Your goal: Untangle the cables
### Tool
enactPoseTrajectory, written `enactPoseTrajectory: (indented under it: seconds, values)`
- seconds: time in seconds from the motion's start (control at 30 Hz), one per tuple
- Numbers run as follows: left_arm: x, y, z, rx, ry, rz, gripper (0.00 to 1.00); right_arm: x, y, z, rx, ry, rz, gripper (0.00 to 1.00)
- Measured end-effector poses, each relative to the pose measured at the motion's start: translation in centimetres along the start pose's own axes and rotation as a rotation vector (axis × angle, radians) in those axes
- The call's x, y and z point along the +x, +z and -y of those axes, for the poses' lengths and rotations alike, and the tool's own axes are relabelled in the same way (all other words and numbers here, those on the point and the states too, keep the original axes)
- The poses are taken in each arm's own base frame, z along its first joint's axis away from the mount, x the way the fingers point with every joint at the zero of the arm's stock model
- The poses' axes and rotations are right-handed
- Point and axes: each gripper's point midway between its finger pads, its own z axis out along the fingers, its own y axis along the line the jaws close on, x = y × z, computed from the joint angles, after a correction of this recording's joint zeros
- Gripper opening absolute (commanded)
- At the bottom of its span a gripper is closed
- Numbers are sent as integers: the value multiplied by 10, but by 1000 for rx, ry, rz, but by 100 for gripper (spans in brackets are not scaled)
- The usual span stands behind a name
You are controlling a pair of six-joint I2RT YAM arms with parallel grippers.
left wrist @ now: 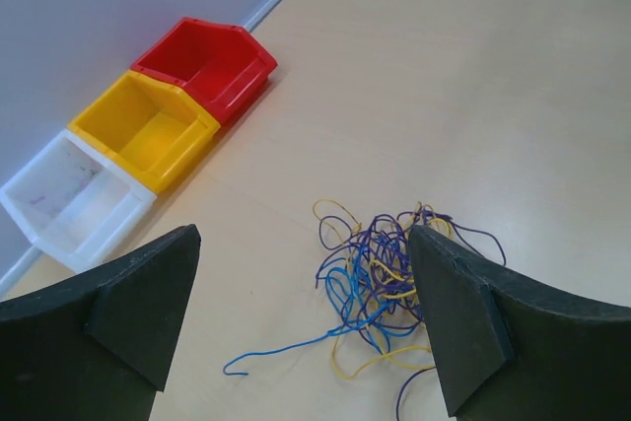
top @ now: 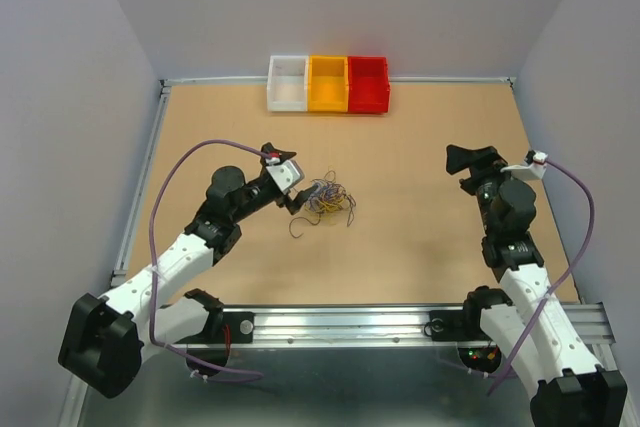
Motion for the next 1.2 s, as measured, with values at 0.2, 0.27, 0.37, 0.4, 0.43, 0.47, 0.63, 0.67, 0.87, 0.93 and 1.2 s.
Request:
enactPoseTrajectory:
  seconds: [0.2,0.27,0.37,0.4,0.43,0.47,0.63,0.67,0.87,0.93,1.2]
  values:
    - [17,4,18,99,-6,-48,99,10,1,-1,-17,-14,-43,100]
    - [25,6,23,124,-8,-69,99,15,1,-1,-34,-14,-59,100]
    - [36,11,35,168,-5,-106,99,29,0,2,-59,-15,-98,100]
    - [38,14,39,183,0,-115,99,33,0,2,-64,-17,-110,100]
    - [40,16,43,198,0,-125,99,38,0,3,-69,-20,-134,100]
    - [43,19,48,213,4,-138,98,43,1,2,-77,-24,-154,100]
    - [63,35,61,243,14,-214,94,52,0,-5,-127,-36,-198,100]
    - [71,40,63,245,12,-245,89,52,0,-6,-134,-37,-200,100]
    - [108,57,66,243,-4,-385,59,76,4,-2,-154,-61,-295,100]
    - [116,60,64,235,-9,-421,29,93,6,5,-140,-70,-356,100]
    - [112,61,60,222,-8,-425,0,161,-2,-6,-198,-153,-584,97]
